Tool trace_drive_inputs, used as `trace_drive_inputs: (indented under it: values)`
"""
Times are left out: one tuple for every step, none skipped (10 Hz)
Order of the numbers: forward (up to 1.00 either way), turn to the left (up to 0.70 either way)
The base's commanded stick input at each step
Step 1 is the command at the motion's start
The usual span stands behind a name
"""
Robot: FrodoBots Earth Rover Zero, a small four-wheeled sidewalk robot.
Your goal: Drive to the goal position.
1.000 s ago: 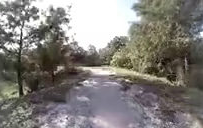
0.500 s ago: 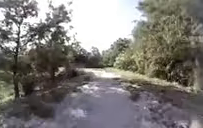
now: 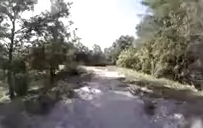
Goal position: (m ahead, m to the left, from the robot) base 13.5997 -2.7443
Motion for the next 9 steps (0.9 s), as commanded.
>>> trace_drive_inputs:
  values:
    - [0.85,0.0]
    - [0.85,0.0]
    - [0.85,0.0]
    - [0.85,0.0]
    - [0.85,-0.06]
    - [0.85,-0.19]
    - [0.85,-0.34]
    - [0.85,-0.34]
    - [0.85,0.0]
